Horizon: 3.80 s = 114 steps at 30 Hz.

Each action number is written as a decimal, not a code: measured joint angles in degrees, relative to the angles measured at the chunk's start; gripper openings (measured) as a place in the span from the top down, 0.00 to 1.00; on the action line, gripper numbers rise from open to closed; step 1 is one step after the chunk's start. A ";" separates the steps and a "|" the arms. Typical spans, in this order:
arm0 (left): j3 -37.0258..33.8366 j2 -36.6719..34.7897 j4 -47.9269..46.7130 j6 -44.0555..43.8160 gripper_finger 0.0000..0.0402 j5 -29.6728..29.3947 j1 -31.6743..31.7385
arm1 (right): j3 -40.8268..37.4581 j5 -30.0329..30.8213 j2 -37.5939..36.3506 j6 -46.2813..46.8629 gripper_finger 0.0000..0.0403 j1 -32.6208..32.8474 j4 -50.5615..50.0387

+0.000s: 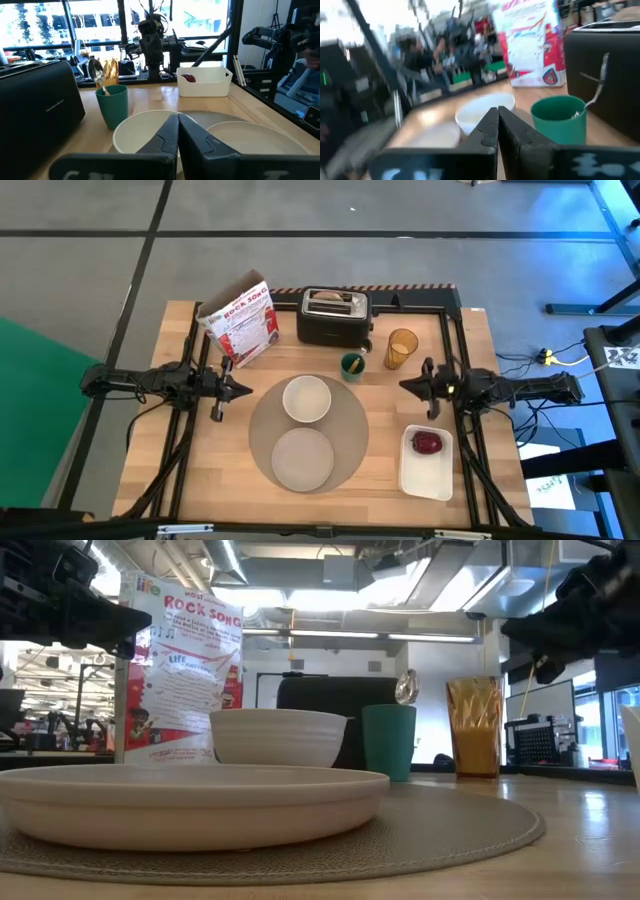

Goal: Arrange a breakfast setting
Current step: Pour the cereal from the cereal box into the white bowl

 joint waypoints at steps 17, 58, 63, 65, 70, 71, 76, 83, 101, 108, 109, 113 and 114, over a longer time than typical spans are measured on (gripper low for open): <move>-0.02 0.01 20.56 -34.00 1.00 -9.44 0.00 | 7.40 15.05 3.98 21.69 1.00 0.02 20.13; 66.99 33.48 -38.36 -3.01 0.37 -47.33 -0.04 | 39.47 21.02 37.51 2.72 0.41 0.00 -2.73; 68.96 32.42 -52.70 -12.41 0.22 -53.00 0.00 | 39.47 21.00 37.51 2.76 0.41 0.00 -3.70; 68.54 31.94 -58.16 -16.69 0.19 -53.07 0.00 | 39.47 21.00 37.51 2.79 0.41 0.00 -4.01; 65.79 32.03 -67.15 -26.61 0.13 -52.94 0.00 | 39.45 21.00 37.51 2.77 0.41 -0.01 -5.55; 64.90 31.94 -68.13 -29.48 0.12 -52.56 0.00 | 39.45 21.00 37.51 2.77 0.41 -0.02 -5.76; 58.92 31.45 -73.31 -41.95 0.10 -50.07 -0.02 | 39.45 20.98 37.51 2.79 0.41 -0.02 -6.24; 47.12 31.42 -69.35 -42.71 0.08 -50.99 0.00 | 39.45 19.95 37.51 2.66 0.41 -0.02 -6.32; 39.98 31.57 -51.84 -33.17 0.26 -46.15 13.61 | 39.43 16.89 37.51 2.40 0.41 -0.02 -6.21; 37.99 32.74 -43.02 -26.63 0.43 -39.05 19.89 | 39.41 16.89 37.51 2.40 0.41 -0.02 -5.33; 37.99 33.04 -43.00 -25.91 0.48 -38.90 20.36 | 39.41 16.89 37.51 2.38 0.41 -0.02 -4.89; 38.01 33.08 -42.58 -21.18 0.73 -37.31 21.41 | 39.40 16.34 38.25 2.36 0.46 -1.31 -1.09; 38.34 33.08 -42.51 -20.11 0.80 -36.45 21.50 | 39.40 15.28 38.68 2.35 0.47 -2.17 0.19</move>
